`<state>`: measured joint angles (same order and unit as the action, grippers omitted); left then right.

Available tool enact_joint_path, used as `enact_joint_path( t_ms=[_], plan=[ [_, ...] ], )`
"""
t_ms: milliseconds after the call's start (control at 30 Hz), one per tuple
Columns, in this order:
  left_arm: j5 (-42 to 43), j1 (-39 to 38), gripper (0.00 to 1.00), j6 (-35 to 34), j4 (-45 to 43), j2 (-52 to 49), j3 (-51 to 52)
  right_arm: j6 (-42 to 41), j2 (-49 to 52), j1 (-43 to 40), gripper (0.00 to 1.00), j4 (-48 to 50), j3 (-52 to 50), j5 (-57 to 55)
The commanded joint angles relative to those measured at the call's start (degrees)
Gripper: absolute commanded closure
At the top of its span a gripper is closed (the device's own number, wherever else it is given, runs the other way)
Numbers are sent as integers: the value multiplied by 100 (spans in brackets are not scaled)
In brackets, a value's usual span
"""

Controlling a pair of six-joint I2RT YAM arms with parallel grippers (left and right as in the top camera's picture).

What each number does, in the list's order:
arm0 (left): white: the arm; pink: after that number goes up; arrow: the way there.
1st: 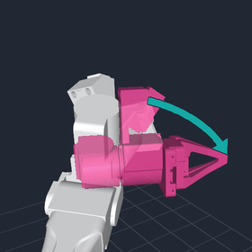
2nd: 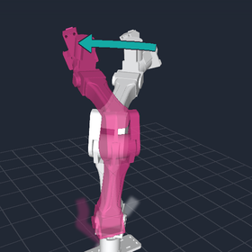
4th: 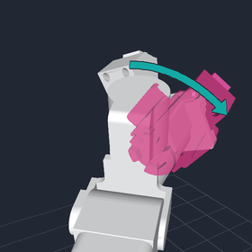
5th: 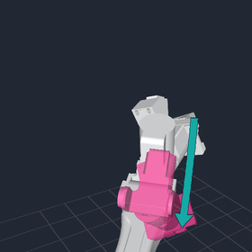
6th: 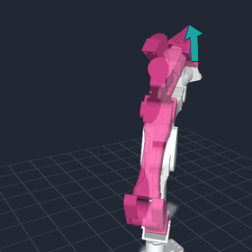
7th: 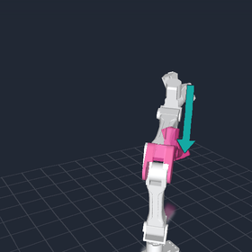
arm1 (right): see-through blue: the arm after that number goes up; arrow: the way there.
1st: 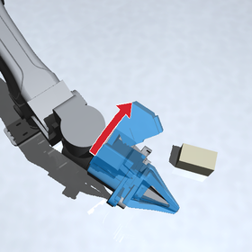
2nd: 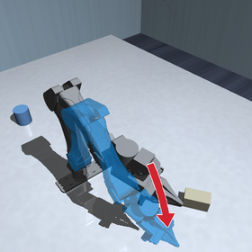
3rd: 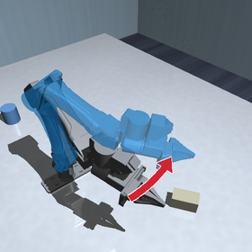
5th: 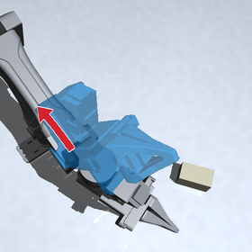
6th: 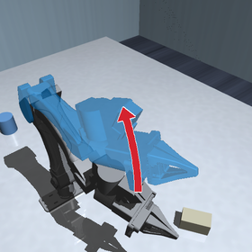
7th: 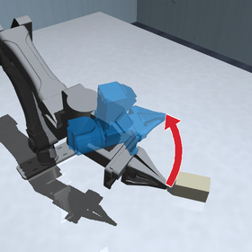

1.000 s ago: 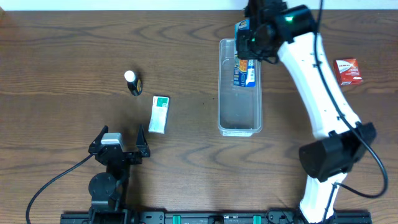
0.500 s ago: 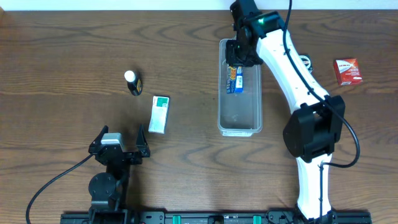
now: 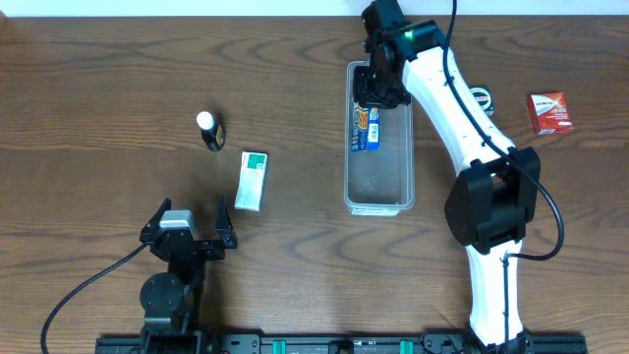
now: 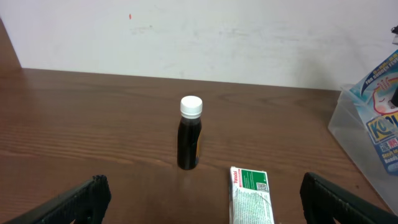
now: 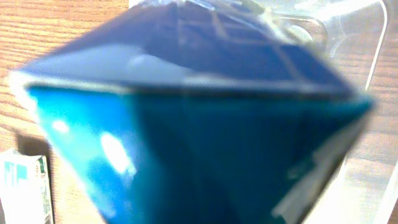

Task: Pack container
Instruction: 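Carry the blue box left over the clear container and lower it, then lay the blue box flat in the container and open the right gripper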

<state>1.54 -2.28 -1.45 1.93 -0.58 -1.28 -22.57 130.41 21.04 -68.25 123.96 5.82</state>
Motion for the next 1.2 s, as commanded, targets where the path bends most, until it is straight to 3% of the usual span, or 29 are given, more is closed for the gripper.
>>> enact_joint_path(
  t_ms=[0, 267, 367, 600, 867, 1167],
  plan=[
    [-66, 28, 2, 37, 212, 35, 105, 35, 13, 2, 79, 24, 28, 66],
    [-66, 28, 2, 37, 214, 35, 105, 101, 13, 2, 78, 57, -2, 260],
    [-66, 28, 2, 37, 212, 35, 105, 101, 13, 2, 69, 55, -4, 258],
    [-66, 28, 2, 37, 212, 35, 105, 210, 13, -9, 61, -46, -2, 208],
    [-68, 28, 2, 37, 212, 35, 105, 249, -2, -35, 59, -247, 22, -98],
    [-66, 28, 2, 37, 212, 35, 105, 402, -111, -33, 89, 87, 63, 352]
  ],
)
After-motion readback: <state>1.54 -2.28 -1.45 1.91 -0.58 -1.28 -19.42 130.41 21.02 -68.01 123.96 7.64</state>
